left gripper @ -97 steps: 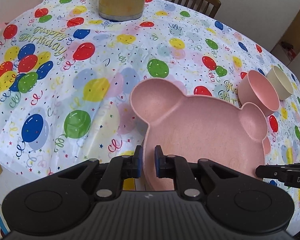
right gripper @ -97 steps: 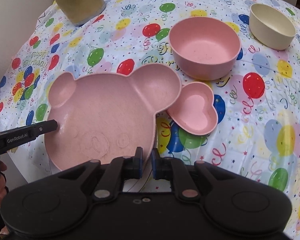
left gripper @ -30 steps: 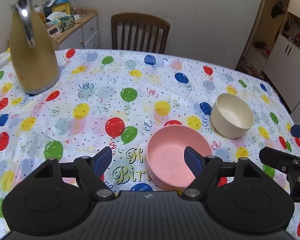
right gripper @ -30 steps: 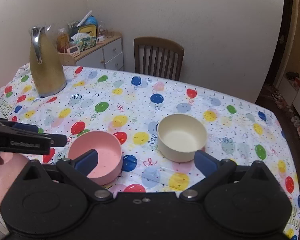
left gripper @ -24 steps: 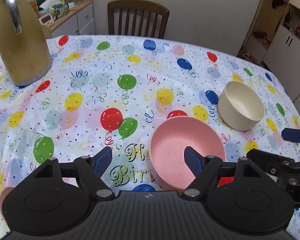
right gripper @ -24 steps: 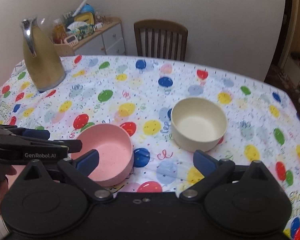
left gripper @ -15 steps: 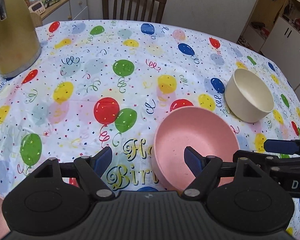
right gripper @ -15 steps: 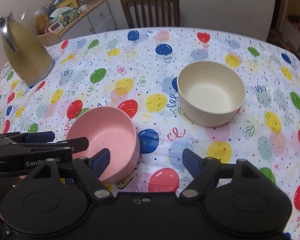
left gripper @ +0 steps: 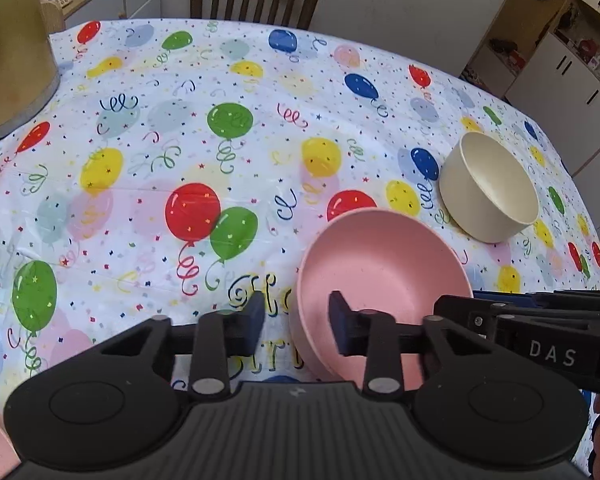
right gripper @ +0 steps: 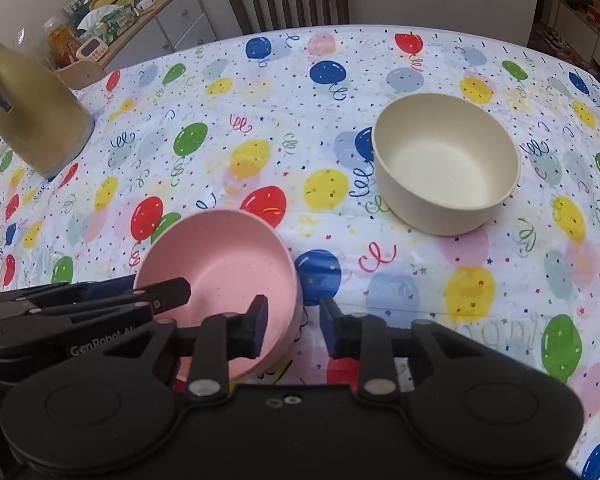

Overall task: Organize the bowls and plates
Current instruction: 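Close both grippers on the rim of the pink bowl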

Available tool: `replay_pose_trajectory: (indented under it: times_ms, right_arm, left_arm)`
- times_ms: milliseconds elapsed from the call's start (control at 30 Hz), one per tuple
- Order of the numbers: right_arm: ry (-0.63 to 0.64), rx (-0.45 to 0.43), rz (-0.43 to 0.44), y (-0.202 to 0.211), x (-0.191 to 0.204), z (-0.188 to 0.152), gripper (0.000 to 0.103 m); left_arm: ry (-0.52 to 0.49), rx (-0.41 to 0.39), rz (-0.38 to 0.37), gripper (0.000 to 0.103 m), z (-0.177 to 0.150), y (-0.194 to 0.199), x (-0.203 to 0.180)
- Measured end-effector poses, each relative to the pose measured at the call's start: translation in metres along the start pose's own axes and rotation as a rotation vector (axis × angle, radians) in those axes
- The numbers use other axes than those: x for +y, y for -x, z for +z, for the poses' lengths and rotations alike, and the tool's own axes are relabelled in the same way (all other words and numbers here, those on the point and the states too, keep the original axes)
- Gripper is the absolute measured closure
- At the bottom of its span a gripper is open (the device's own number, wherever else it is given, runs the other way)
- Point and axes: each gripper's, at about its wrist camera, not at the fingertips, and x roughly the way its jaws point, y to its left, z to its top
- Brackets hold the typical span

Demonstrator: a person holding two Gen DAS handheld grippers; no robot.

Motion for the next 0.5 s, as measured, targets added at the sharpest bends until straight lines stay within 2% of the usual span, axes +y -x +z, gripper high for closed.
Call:
replay_pose_trajectory:
  times_ms: [100, 167, 300, 500]
  right_arm:
    - [-0.006, 0.012, 0.0, 0.0, 0.001, 0.0, 0.091]
    - [-0.003, 0.02, -0.002, 0.0, 0.003, -0.001, 0.095]
    - [-0.004, 0.034, -0.018, 0.001, 0.004, 0.0, 0.095]
    - [-0.014, 0.046, -0.022, 0.016, -0.008, -0.004, 0.096]
  left_arm:
    - [0.001, 0.014, 0.005, 0.085, -0.001, 0.0, 0.0]
    - [0.001, 0.019, 0.0, 0.087, -0.001, 0.001, -0.001]
    - [-0.02, 0.029, 0.02, 0.092, -0.001, 0.003, -0.008]
    - [-0.041, 0.026, 0.033, 0.092, -0.004, 0.016, -0.028]
